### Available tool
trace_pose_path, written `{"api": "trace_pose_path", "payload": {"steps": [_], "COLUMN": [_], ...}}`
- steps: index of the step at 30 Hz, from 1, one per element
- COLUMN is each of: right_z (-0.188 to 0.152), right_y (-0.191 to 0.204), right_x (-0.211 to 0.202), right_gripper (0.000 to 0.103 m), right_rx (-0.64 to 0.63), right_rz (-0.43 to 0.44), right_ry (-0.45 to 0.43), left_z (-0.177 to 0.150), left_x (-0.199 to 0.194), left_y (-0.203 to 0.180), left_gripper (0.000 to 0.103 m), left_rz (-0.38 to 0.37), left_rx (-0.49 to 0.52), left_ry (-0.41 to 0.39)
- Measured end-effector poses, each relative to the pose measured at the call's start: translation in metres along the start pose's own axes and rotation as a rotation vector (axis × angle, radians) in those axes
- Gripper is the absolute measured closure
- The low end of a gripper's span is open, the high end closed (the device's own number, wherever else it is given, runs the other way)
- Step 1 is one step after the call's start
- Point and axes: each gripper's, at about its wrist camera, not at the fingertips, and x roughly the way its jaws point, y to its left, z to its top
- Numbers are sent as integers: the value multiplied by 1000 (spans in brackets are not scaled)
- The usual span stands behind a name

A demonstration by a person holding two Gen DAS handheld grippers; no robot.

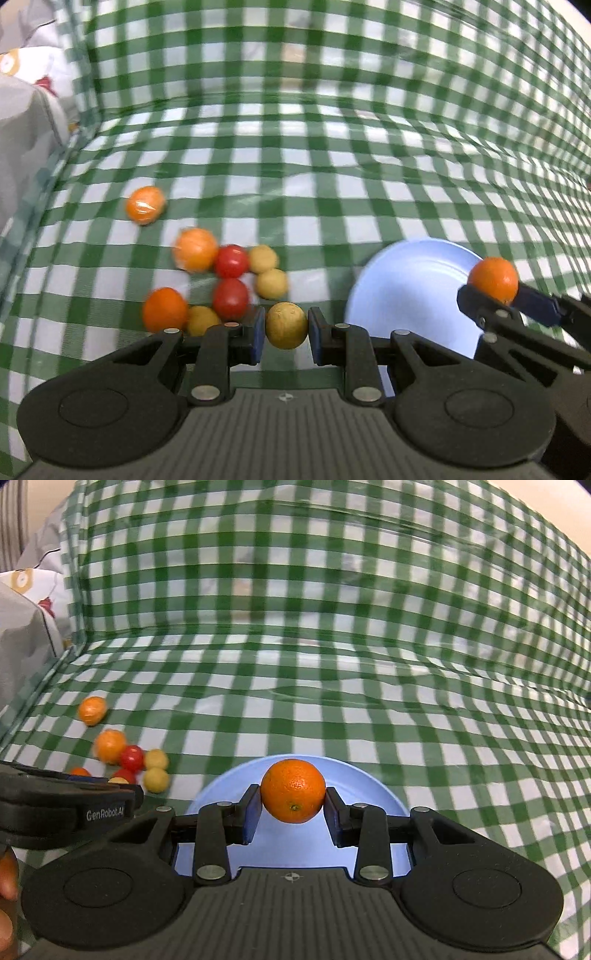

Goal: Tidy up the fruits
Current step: 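Carry the orange and yellow fruit over the blue plate with both tools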

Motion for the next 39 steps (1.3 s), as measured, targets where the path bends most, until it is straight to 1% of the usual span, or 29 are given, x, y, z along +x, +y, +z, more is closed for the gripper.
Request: {"api": "trace_pose_path", "payload": {"steps": [6,11,24,39], "right_z": [-6,-8,-17,-21], "right_y": [-19,-25,-24,-20], "right_x": [7,9,14,26], "right_gripper": [65,65,65,65], "right_rx": [39,49,45,48], "right_rz": [-32,-44,-66,-66], "right_ry": [26,31,24,30], "left_z": [-7,-7,-7,-8], "left_x": [2,2,0,-4], "left_y": [-30,-44,-40,-43], "left_gripper": [76,76,76,76], "left_rz": [-85,-96,-118,-127], "left_rx": [101,154,166,164], "left_ry": [-7,-32,-27,-27]}}
